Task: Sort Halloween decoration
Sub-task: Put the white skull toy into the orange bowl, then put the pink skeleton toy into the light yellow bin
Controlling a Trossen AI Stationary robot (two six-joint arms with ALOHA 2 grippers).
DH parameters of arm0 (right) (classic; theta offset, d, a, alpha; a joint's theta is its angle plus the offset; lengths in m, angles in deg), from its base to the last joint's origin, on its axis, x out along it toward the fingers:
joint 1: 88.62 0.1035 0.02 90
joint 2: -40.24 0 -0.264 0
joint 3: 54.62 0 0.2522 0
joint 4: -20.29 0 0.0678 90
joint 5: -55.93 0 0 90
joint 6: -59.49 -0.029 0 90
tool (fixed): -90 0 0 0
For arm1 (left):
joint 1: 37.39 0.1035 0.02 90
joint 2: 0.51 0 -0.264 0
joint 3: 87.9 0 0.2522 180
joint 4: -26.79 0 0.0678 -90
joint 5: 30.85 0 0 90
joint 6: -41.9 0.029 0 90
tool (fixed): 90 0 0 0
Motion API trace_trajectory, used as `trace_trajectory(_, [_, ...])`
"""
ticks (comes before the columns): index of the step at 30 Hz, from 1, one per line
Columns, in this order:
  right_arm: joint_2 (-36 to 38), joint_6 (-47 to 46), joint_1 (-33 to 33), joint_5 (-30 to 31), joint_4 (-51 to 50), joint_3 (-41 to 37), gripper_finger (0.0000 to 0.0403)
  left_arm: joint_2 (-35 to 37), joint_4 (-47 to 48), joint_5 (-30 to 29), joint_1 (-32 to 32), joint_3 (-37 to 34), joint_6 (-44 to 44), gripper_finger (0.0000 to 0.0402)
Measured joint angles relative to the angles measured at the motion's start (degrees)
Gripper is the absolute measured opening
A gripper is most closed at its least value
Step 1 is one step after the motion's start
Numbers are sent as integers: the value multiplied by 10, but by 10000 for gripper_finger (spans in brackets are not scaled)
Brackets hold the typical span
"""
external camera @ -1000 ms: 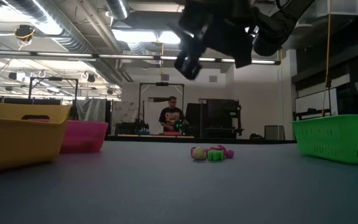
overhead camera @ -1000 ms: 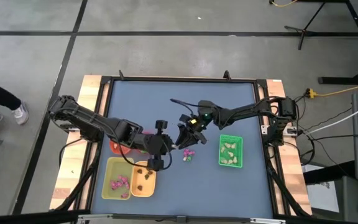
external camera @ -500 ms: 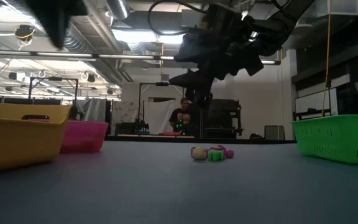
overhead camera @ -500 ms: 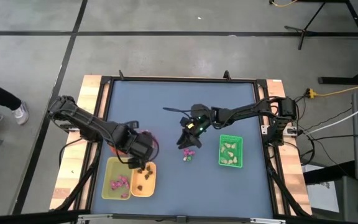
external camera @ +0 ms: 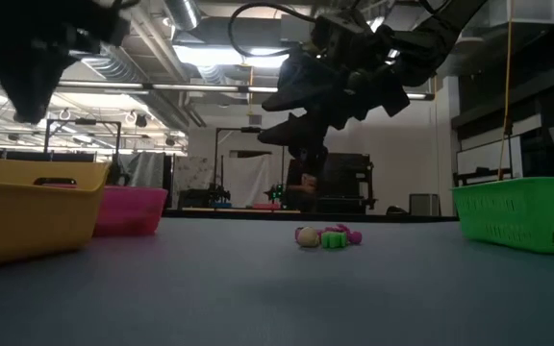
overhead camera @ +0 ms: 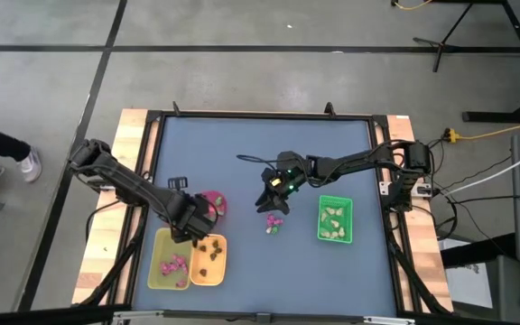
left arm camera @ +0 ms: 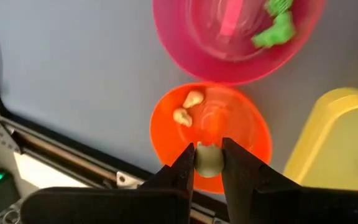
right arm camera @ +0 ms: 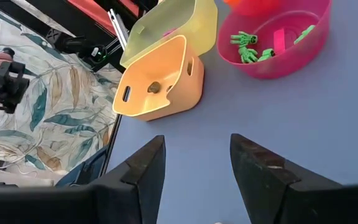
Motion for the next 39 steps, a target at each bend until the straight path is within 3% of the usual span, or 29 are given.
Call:
trace_trajectory(8, [0, 0, 0, 0, 0, 0, 179, 0, -3, 0, 1, -57, -50, 52])
trace_trajectory(15, [0, 0, 0, 0, 0, 0, 179, 0, -7, 0, 1, -82, -145, 112])
trace_trajectory(20, [0, 0, 0, 0, -4, 0, 179, 0, -25, -1, 1, -89, -168, 143])
trace_trajectory(24, [0, 7, 0, 0, -19, 0, 179, 0, -52, -2, 1, -90, -193, 148])
trace_trajectory(39, [0, 169, 1, -3, -179, 0, 179, 0, -256, -19, 1, -90, -209, 148])
